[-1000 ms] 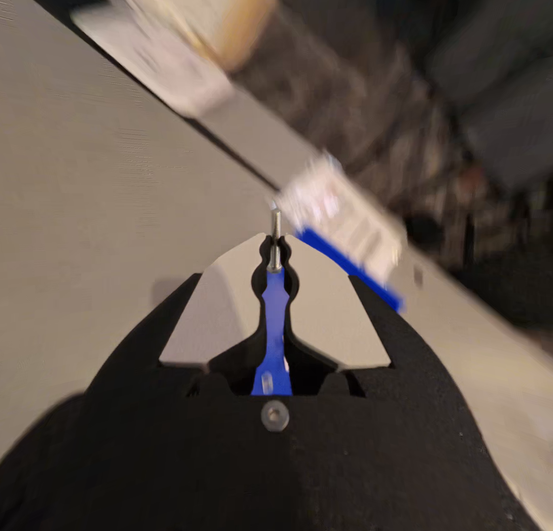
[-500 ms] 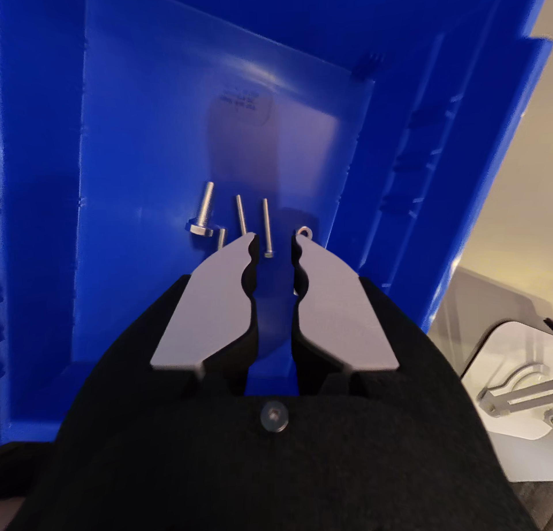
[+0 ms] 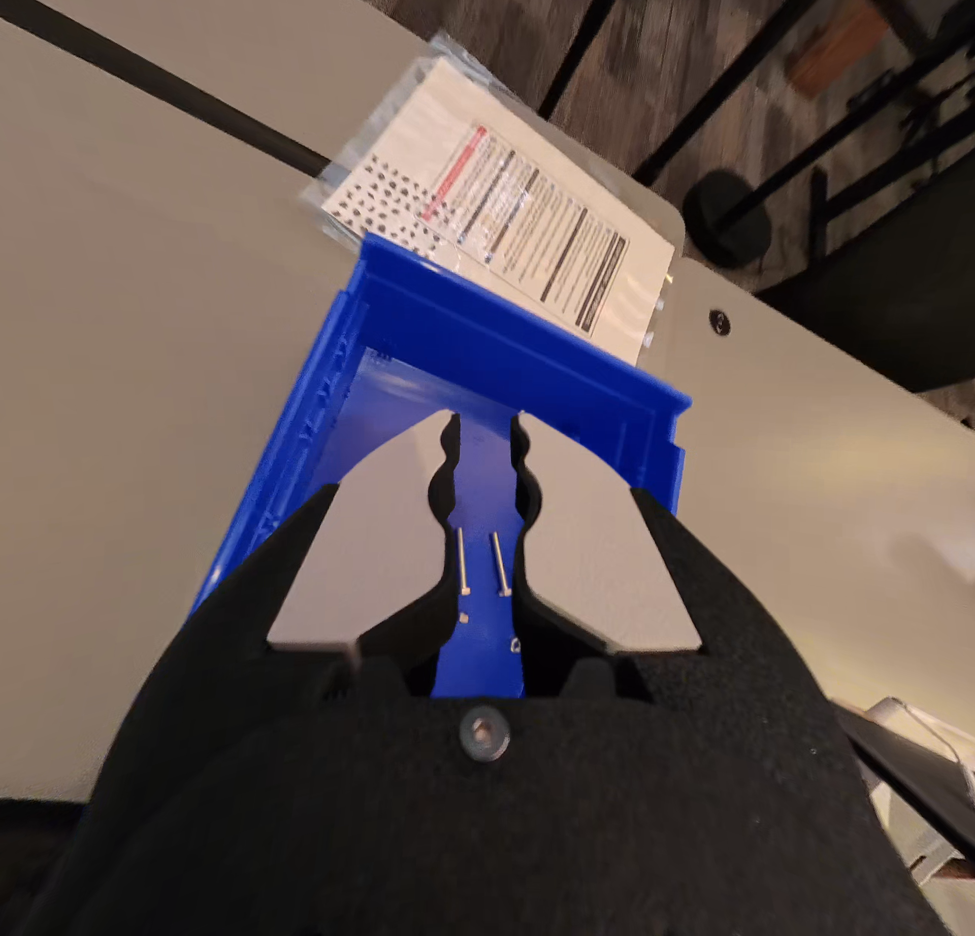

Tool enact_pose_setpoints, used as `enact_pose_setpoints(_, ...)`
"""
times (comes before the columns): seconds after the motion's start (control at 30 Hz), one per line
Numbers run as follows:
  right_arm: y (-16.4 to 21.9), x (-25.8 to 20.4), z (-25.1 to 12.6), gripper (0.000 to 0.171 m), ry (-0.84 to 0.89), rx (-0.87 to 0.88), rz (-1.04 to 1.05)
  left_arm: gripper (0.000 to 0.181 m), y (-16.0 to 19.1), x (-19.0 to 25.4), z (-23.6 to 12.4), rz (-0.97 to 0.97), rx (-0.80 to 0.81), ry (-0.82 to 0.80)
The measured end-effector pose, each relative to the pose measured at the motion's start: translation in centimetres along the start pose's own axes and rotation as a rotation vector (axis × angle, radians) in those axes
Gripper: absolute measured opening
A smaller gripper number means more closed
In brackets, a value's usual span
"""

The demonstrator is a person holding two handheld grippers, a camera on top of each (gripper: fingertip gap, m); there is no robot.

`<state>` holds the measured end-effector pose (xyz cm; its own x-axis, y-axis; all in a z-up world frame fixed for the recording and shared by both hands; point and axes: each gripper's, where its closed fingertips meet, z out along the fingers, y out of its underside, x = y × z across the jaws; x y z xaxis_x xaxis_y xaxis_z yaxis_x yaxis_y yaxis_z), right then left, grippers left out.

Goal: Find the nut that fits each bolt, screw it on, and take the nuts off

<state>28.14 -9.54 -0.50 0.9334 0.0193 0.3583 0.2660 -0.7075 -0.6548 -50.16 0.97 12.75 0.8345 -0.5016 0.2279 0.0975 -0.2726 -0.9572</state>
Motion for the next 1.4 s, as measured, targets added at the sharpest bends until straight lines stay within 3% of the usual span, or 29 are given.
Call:
enact_pose_setpoints(0.17,-1.9,-2.3,-0.1,0.017,0.014,0.012,-0.081,0.014,7.2,-7.6,1.1,-0.040,-0.347,-0.219)
enact_pose_setpoints(0.37,-4.8,-6.6,-1.1,0.017,-0.016,0.060,-0.192,0.016,13.4,-10.5,5.2,-0.055,-0.593,-0.266)
enact_pose_setpoints(0.47,-5.8,-8.8,-1.6,0.016,-0.034,0.079,-0.242,0.020,16.7,-11.1,6.6,-0.017,-0.739,-0.265)
enact_pose_setpoints(0.57,-6.4,-10.3,-1.7,0.016,-0.047,0.084,-0.277,0.021,19.6,-10.1,7.0,-0.119,-0.870,-0.207)
enact_pose_setpoints(0.8,-5.7,-11.2,-0.6,0.017,-0.046,0.027,-0.324,0.024,23.3,-9.6,6.3,-0.135,-1.102,-0.278)
enact_pose_setpoints(1.0,-5.4,-11.2,-0.2,0.017,-0.044,0.006,-0.349,0.027,25.0,-10.2,6.3,-0.128,-1.193,-0.343)
enact_pose_setpoints(1.07,-5.4,-11.2,-0.2,0.017,-0.044,0.006,-0.356,0.016,25.1,-10.1,6.5,-0.134,-1.192,-0.333)
enact_pose_setpoints(1.23,-5.3,-11.2,-0.1,0.017,-0.040,-0.002,-0.371,0.015,24.6,-10.7,6.4,-0.113,-1.156,-0.278)
enact_pose_setpoints(1.3,-5.3,-11.3,-0.2,0.017,-0.037,-0.005,-0.383,0.014,23.0,-11.2,5.8,-0.153,-1.072,-0.261)
enact_pose_setpoints(1.4,-5.7,-11.7,-0.4,0.017,-0.042,0.009,-0.393,0.013,17.9,-10.2,5.8,-0.211,-0.796,-0.153)
